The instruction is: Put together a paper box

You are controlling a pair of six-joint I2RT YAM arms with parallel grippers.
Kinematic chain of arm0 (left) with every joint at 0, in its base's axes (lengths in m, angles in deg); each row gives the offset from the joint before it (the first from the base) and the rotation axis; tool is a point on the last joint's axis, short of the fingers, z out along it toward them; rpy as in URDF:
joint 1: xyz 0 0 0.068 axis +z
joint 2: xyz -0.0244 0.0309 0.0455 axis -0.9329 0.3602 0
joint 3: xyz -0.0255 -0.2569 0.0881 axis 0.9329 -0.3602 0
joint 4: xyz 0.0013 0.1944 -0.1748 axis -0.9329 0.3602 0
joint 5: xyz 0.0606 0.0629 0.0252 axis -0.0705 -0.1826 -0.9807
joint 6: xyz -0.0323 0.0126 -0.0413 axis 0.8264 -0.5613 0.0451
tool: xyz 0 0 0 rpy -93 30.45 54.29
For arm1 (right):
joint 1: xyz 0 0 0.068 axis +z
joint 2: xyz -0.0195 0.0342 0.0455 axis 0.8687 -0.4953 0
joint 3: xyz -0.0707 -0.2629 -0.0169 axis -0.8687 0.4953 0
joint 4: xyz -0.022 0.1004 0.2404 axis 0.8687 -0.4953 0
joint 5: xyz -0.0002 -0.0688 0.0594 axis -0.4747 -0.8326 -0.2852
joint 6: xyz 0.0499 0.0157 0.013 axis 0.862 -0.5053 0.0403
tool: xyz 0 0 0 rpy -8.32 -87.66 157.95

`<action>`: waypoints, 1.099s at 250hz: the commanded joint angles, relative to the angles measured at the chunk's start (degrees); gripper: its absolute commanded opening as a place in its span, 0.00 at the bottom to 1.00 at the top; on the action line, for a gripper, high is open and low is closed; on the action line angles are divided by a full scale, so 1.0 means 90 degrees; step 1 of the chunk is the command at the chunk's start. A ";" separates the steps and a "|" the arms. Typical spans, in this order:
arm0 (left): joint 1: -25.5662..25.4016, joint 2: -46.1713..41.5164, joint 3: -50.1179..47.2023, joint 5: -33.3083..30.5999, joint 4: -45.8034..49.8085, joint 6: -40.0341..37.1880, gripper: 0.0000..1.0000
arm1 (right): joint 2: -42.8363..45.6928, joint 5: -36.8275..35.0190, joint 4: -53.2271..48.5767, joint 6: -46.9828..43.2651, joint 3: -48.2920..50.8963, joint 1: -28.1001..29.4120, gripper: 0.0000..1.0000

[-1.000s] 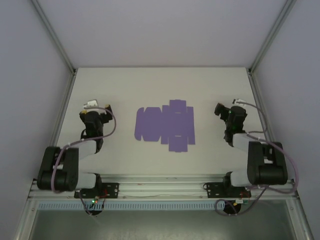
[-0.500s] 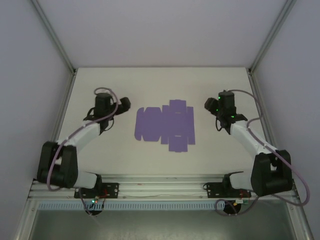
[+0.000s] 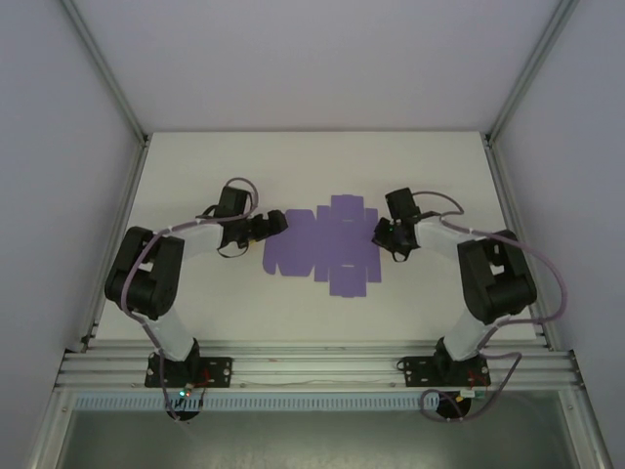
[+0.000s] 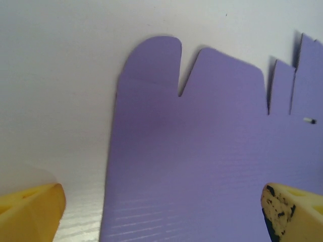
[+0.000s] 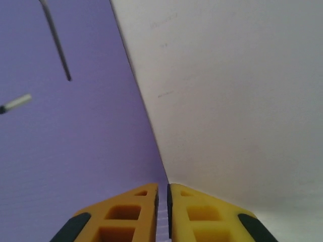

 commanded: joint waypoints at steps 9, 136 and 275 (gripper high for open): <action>-0.0025 0.0277 0.0145 0.0518 0.0463 -0.0123 1.00 | -0.0405 0.0073 0.0024 0.0188 -0.0131 0.0033 0.12; -0.0126 0.0201 0.0183 0.3055 -0.1217 0.0588 0.97 | -0.1007 0.0016 0.0425 0.0608 0.0484 0.0040 0.10; -0.0113 -0.0108 0.1363 -0.1024 0.2804 -0.0552 0.99 | -0.1057 -0.0390 0.0215 0.0531 0.0617 0.0041 0.10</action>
